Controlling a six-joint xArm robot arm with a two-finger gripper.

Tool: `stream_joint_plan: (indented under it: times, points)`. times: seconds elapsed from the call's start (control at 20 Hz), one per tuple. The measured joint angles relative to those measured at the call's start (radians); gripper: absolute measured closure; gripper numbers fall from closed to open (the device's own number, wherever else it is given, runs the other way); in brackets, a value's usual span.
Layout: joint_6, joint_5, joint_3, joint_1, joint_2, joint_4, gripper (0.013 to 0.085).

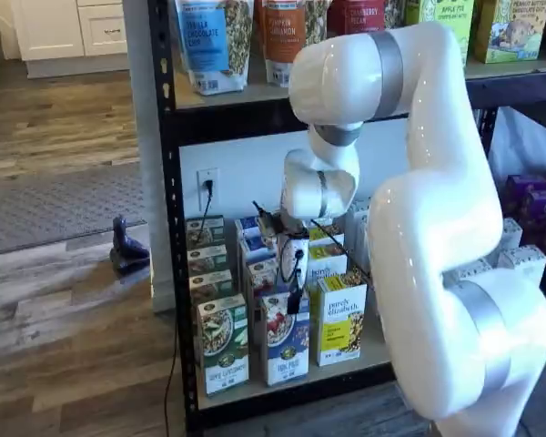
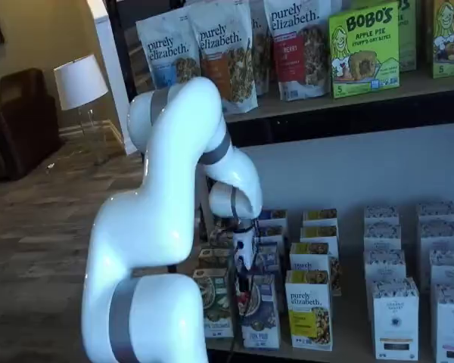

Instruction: Pick up the blue and white box that is on the bottom shelf, the second box from the left

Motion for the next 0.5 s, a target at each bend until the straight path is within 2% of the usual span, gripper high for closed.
stream_joint_plan:
  times: [0.15, 0.5]
  points:
    - [0.019, 0.037, -0.048, 0.000, 0.024, -0.020, 0.0130]
    - [-0.007, 0.015, -0.107, 0.005, 0.073, 0.018, 0.0130]
